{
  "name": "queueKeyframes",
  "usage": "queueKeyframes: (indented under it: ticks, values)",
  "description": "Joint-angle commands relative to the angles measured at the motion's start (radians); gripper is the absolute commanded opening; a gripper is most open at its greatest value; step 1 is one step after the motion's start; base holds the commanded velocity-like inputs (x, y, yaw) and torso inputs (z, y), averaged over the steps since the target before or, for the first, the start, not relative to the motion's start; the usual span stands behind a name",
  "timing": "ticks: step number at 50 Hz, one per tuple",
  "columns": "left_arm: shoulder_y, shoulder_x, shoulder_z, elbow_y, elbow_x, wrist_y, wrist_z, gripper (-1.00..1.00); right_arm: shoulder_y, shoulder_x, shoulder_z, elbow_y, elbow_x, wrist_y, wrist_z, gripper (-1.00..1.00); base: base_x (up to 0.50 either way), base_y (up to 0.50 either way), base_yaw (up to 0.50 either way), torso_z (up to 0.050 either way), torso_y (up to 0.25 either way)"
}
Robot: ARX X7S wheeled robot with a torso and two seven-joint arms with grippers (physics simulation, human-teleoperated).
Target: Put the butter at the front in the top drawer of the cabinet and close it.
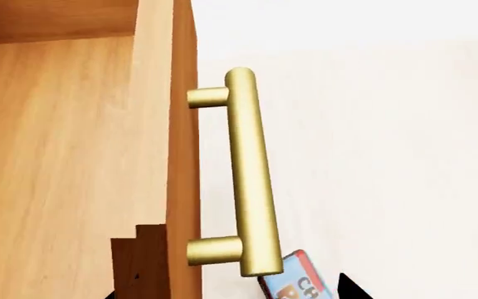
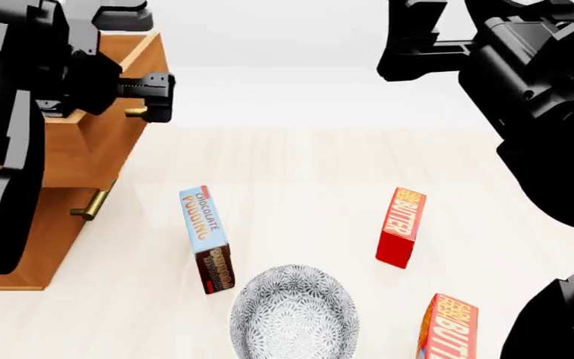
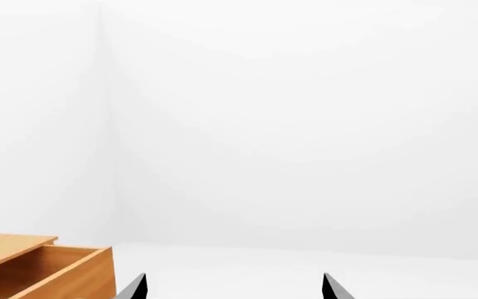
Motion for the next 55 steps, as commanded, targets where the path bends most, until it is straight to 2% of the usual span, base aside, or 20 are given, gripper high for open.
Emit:
queueKeyframes:
  ticks: [1,11,18,22,25,28,30,36,40,45,51,55]
  values:
    - [-0.048,0.067,-0.086,0.002,-0.062,-0.021,0.094,1.00,-0.006,0.004,0.003,-0.001,0.008,-0.009,0.003,1.00,0.00,0.00,0.00,0.000,0.000]
    - [-0.058,0.153,-0.110,0.004,-0.099,-0.008,0.183,1.00,-0.019,0.008,0.011,-0.004,0.016,-0.017,0.009,1.00,0.00,0.00,0.00,0.000,0.000]
    - [-0.101,0.157,0.123,0.058,-0.592,-0.012,0.083,1.00,-0.021,0.008,0.007,-0.002,0.016,-0.026,0.010,1.00,0.00,0.00,0.00,0.000,0.001]
    - [-0.144,0.157,0.241,0.060,-0.784,0.017,0.044,1.00,-0.019,0.010,0.008,-0.003,0.020,-0.028,0.012,1.00,0.00,0.00,-0.01,0.000,0.003]
    - [-0.182,0.156,0.298,0.046,-0.862,0.040,0.033,1.00,-0.017,0.012,0.012,-0.007,0.026,-0.025,0.015,1.00,0.00,0.00,-0.01,0.000,0.004]
    - [-0.238,0.155,0.320,0.016,-0.874,0.094,0.013,1.00,-0.016,0.014,0.014,-0.010,0.030,-0.025,0.018,1.00,0.00,0.00,-0.01,0.000,0.004]
    - [-0.269,0.143,0.310,0.024,-0.864,0.146,-0.045,1.00,-0.015,0.015,0.015,-0.011,0.033,-0.026,0.019,1.00,0.00,0.00,-0.01,0.000,0.005]
    - [-0.156,-0.044,0.151,0.601,-0.942,0.187,-0.471,1.00,-0.014,0.019,0.018,-0.013,0.039,-0.028,0.021,1.00,0.00,0.00,0.00,0.000,0.000]
    - [-0.038,-0.137,0.104,0.917,-0.944,0.210,-0.659,1.00,-0.009,0.019,0.016,-0.011,0.041,-0.031,0.021,1.00,0.00,0.00,0.00,0.000,0.000]
    - [0.144,-0.243,0.015,1.232,-0.984,0.257,-0.793,1.00,-0.016,0.020,0.017,-0.013,0.045,-0.038,0.020,1.00,0.00,0.00,0.00,0.000,0.000]
    - [0.274,-0.347,-0.059,1.493,-1.016,0.269,-0.908,1.00,-0.024,0.024,0.023,-0.019,0.052,-0.040,0.025,1.00,0.00,0.00,0.00,0.000,0.000]
    - [0.340,-0.407,-0.072,1.623,-1.005,0.293,-0.926,1.00,-0.029,0.023,0.022,-0.022,0.055,-0.043,0.028,1.00,0.00,0.00,0.00,0.000,0.000]
